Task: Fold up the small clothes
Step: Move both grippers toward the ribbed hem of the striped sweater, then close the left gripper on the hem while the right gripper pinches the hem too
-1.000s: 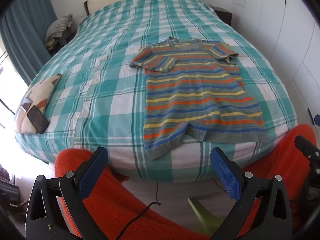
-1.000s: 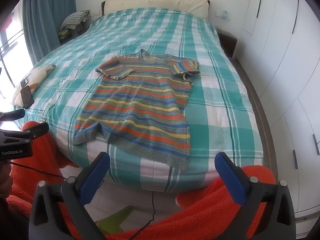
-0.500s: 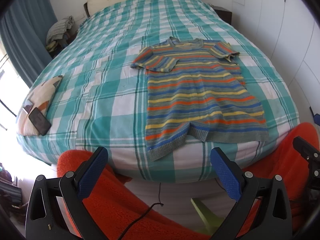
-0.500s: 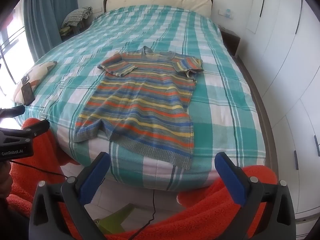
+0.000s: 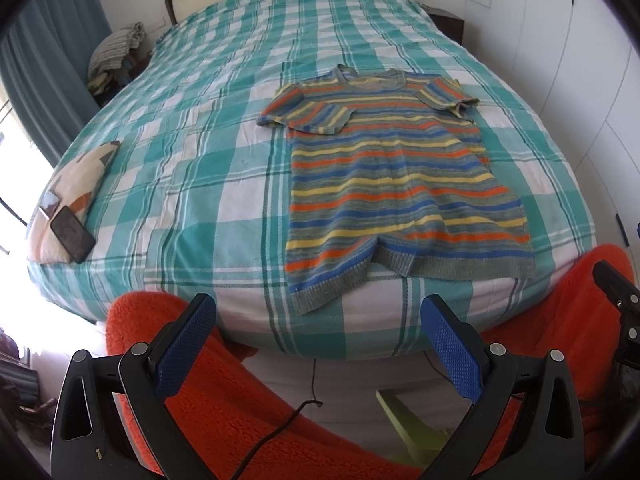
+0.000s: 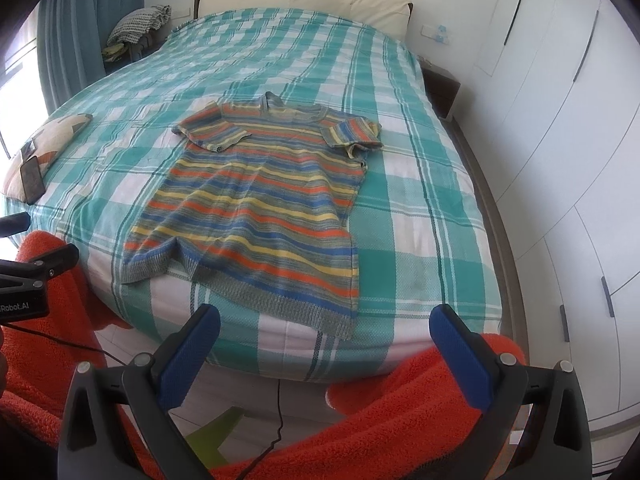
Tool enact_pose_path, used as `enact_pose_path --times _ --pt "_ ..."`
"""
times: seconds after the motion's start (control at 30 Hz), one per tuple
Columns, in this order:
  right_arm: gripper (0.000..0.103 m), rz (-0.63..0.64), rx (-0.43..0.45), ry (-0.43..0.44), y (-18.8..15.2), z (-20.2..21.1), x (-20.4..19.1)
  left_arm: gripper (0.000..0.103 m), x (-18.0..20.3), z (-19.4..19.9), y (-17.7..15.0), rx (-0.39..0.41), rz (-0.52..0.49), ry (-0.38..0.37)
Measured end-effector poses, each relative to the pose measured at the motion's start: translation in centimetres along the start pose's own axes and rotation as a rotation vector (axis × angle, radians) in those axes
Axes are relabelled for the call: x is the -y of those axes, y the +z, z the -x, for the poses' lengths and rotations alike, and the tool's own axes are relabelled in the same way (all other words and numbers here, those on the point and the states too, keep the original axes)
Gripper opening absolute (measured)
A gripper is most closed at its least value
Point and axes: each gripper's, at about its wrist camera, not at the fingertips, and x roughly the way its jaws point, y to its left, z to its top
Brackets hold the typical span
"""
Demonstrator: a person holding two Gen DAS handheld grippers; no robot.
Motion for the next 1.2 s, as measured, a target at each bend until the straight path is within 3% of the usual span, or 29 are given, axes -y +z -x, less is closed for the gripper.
enact_pose_path --times 0.63,0.8,1.0,1.13,1.2 --pt "0.103 -0.023 -0.053 -0.004 -0.4 -1.3 0.5 0.102 0.4 -0.2 -0.1 -0.021 -0.011 -0.013" --pt "0.103 -0.051 -0.049 0.079 -0.2 -2.3 1.9 0.102 -1.9 -2.3 0.2 -0.017 0.012 -0.029" --pt "0.103 -0.295 -0.120 0.147 -0.1 -9.1 10.4 0.102 -10.7 -12.1 -0.8 -0.172 0.265 -0.139" --pt "0.103 -0.452 -0.275 0.328 -1.4 -15.8 12.9 0.100 -10.9 -18.3 -2.2 -0.324 0.331 -0.202" --pt "0.099 -0.461 -0.359 0.397 -2.1 -18.8 12.4 0.091 -9.8 -20.1 -2.5 -0.386 0.346 -0.271"
